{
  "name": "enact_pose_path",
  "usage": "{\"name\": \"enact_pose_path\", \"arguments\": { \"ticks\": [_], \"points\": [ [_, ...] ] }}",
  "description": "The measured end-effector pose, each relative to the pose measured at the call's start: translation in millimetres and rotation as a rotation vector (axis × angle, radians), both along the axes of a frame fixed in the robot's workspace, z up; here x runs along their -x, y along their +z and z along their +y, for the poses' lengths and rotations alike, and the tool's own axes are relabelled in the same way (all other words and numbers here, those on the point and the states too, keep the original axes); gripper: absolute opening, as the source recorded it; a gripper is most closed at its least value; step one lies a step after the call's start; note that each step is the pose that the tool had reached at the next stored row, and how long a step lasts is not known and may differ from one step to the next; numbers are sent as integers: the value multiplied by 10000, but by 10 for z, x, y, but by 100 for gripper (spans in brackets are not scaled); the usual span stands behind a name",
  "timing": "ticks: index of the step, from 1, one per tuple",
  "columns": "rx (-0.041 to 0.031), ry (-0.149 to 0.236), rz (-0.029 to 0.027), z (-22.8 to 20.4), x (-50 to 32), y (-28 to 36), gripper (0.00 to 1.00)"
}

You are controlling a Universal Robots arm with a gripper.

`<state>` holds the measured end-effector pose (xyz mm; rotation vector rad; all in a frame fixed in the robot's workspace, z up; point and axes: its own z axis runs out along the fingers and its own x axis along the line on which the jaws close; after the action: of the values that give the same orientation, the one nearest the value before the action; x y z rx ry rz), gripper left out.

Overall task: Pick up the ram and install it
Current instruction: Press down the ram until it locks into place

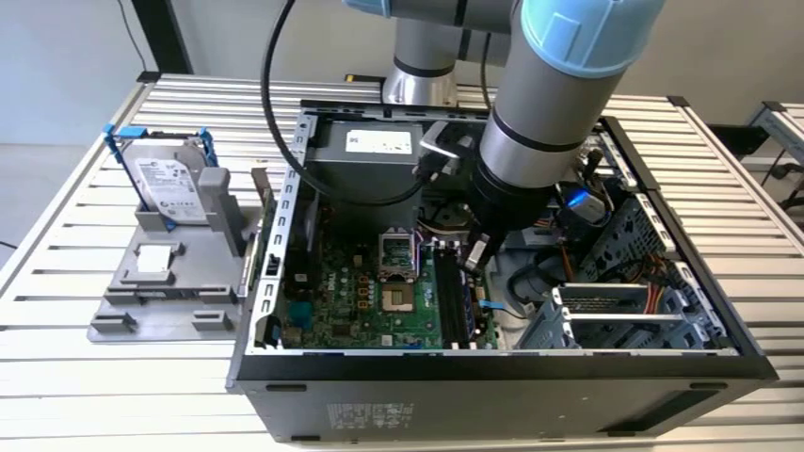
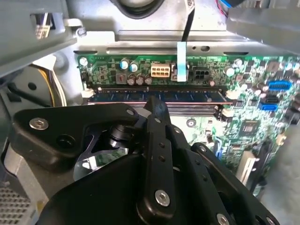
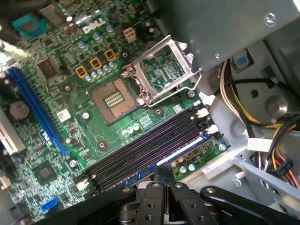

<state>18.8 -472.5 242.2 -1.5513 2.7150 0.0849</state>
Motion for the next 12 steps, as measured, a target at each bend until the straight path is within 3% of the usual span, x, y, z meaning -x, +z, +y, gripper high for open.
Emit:
{"name": "enact_pose_path", "arguments": {
  "ticks": [12],
  "points": [
    [-6, 1962, -9, 0, 0, -5, 0]
  ]
}}
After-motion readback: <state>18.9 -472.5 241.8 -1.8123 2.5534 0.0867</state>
